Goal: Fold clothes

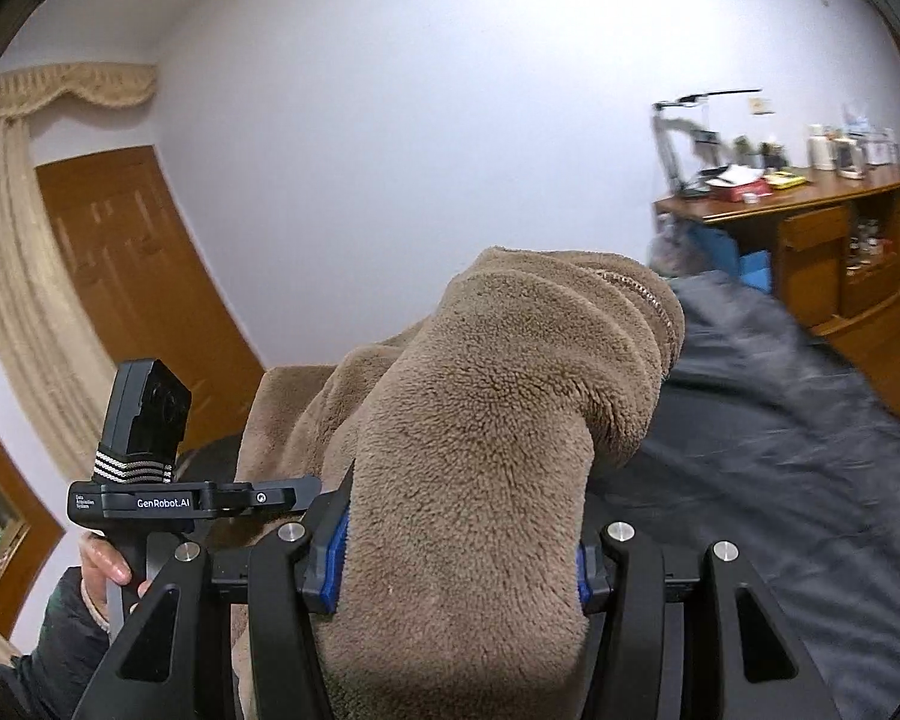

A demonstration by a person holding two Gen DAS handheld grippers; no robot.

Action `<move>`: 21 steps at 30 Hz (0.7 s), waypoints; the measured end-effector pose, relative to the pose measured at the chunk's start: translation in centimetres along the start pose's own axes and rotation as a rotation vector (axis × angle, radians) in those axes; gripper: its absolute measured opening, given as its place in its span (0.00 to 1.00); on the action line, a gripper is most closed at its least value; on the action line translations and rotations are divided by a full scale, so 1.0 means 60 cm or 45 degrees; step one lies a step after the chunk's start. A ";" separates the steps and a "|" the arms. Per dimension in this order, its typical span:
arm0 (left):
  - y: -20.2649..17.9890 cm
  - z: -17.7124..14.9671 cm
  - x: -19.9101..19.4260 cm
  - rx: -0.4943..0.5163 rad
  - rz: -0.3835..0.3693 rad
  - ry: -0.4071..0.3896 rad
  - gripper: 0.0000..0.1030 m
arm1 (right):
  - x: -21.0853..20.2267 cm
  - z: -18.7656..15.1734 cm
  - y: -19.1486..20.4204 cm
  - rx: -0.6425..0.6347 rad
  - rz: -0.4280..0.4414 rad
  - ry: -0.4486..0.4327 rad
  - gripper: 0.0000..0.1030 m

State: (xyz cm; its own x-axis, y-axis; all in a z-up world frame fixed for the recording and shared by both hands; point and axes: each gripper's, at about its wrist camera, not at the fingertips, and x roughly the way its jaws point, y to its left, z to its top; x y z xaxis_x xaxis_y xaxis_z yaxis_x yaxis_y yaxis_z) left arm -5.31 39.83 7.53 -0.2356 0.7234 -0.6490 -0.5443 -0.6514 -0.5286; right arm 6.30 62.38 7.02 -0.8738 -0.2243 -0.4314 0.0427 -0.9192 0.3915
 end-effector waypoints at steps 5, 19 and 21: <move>-0.039 0.038 0.087 0.020 -0.016 0.074 0.56 | -0.010 0.007 -0.087 0.078 -0.063 -0.006 0.54; -0.056 0.073 0.197 0.055 -0.003 0.134 0.56 | -0.012 0.017 -0.192 0.168 -0.119 0.007 0.54; -0.057 0.063 0.202 0.055 0.024 0.147 0.57 | -0.009 0.010 -0.194 0.173 -0.142 0.025 0.54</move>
State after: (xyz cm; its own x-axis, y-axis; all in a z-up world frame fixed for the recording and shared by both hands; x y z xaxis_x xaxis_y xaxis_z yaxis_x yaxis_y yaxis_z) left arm -9.36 51.66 3.54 -0.1532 0.6787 -0.7182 -0.5756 -0.6521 -0.4934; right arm 6.02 73.39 3.18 -0.8600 -0.1311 -0.4933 -0.1207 -0.8869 0.4460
